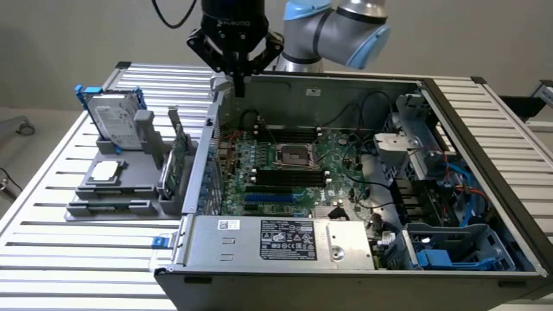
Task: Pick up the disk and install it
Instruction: 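Reach for the disk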
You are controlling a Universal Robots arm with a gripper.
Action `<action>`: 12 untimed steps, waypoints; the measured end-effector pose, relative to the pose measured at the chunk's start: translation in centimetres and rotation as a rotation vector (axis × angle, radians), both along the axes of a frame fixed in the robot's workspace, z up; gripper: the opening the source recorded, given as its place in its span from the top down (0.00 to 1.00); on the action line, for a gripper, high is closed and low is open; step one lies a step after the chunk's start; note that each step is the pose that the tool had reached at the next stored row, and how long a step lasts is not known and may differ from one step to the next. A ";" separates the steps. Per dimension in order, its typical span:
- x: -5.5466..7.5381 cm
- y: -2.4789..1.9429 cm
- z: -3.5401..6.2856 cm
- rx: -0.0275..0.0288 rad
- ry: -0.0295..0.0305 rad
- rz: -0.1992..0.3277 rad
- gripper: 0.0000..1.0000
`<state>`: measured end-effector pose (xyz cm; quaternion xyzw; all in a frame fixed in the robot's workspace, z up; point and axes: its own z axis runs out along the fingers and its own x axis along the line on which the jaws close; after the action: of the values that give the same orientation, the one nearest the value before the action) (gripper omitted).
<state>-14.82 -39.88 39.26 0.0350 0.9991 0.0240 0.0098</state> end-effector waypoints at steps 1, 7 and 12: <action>-0.5 0.00 0.00 0.0000 0.0009 0.000 0.89; -3.2 0.00 -0.01 0.0000 0.0078 0.000 0.89; -5.3 0.01 -0.03 0.0000 0.0137 0.000 0.89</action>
<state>-20.11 -39.87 39.23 0.0350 0.9991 0.0238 0.0029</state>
